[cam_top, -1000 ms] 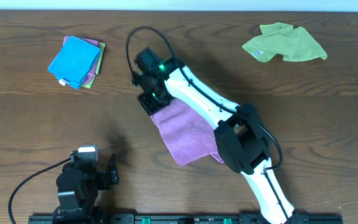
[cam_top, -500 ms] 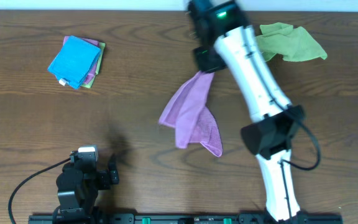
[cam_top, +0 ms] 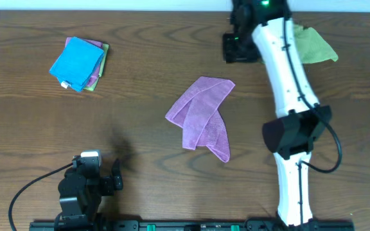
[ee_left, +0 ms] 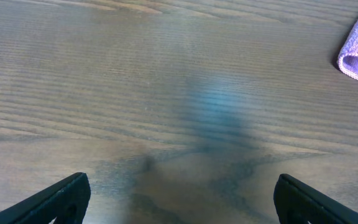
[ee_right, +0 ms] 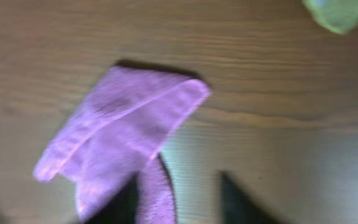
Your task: Fold the cloth
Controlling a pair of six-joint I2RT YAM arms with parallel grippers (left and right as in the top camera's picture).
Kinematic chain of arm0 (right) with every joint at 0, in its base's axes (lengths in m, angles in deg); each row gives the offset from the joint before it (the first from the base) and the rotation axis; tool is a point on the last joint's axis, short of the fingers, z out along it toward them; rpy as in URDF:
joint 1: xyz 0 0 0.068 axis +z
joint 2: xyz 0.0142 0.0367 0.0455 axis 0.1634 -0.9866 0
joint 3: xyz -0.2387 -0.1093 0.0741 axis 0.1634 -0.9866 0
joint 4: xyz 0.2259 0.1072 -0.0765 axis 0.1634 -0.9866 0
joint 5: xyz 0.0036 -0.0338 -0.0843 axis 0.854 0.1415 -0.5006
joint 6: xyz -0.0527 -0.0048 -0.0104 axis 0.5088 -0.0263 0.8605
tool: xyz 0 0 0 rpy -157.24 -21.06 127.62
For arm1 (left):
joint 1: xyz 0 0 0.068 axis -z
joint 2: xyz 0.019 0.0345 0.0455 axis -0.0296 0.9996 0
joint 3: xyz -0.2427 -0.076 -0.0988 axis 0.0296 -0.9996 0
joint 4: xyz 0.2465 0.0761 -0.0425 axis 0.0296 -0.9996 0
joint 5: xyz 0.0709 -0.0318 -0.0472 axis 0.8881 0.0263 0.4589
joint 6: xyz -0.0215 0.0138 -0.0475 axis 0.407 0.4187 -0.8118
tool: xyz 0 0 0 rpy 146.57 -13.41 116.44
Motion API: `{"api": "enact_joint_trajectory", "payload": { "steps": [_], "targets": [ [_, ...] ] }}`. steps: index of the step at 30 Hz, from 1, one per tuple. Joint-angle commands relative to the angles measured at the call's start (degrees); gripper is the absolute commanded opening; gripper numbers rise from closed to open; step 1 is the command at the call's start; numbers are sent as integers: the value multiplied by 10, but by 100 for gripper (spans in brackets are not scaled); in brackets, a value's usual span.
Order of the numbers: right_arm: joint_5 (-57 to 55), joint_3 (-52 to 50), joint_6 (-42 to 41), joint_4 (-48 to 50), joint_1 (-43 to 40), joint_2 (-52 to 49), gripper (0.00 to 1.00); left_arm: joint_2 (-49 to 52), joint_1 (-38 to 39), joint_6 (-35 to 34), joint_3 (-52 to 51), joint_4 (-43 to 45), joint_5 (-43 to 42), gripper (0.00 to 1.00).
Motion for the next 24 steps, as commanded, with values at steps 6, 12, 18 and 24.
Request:
{"api": "enact_joint_trajectory", "payload": {
  "steps": [6,12,18,24],
  "targets": [
    [24,-12,61,28,97,-12,1,-3,2,-4,-6,-9,4,95],
    [29,-57,78,33,132,-21,2,-3,2,-4,-6,-9,4,95],
    [18,-57,85,4,144,-18,2,-3,2,-4,-6,-9,4,95],
    [10,-51,87,2,146,14,1,-3,2,-4,-6,-9,4,95]
  ]
}}
